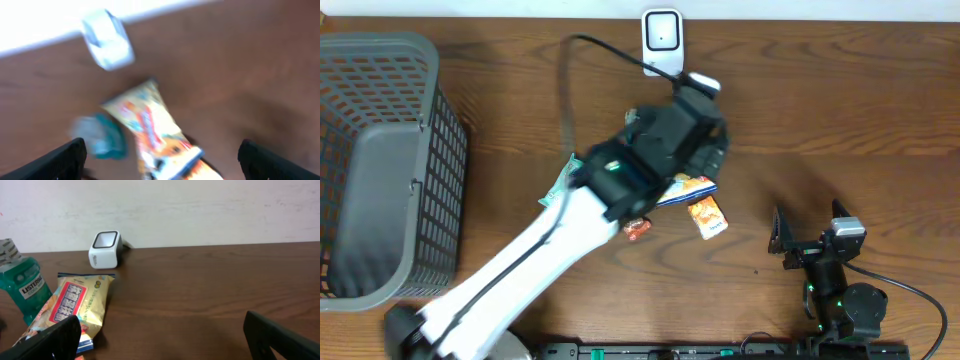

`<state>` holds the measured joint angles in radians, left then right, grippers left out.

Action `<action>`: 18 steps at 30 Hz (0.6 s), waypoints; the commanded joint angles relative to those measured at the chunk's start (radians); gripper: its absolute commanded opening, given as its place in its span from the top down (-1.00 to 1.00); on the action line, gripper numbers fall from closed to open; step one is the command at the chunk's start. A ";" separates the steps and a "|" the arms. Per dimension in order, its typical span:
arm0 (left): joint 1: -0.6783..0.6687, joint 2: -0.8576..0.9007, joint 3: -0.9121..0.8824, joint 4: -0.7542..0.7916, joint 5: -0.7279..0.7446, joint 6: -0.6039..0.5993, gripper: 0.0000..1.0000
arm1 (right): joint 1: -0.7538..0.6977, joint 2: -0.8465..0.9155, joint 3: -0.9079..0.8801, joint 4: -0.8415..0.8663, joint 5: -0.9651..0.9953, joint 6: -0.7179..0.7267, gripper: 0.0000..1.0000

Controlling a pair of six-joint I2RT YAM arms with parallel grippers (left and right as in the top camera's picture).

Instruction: Scan the item barcode

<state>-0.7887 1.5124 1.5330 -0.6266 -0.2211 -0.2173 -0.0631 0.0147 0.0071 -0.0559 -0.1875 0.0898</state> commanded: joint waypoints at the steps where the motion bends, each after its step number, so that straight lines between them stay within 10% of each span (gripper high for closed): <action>1: 0.060 -0.151 0.027 0.023 -0.228 0.083 -0.93 | 0.005 -0.002 -0.002 -0.004 -0.006 -0.009 -0.99; 12: 0.196 -0.522 0.082 0.430 -0.652 0.671 -0.94 | 0.005 -0.002 -0.002 -0.004 -0.006 -0.009 -0.98; 18: 0.213 -0.662 0.078 0.422 -0.708 0.742 -0.94 | 0.005 -0.002 -0.002 -0.004 -0.006 -0.009 -0.99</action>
<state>-0.5827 0.8814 1.6218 -0.1959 -0.8616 0.4252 -0.0631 0.0151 0.0071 -0.0559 -0.1875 0.0898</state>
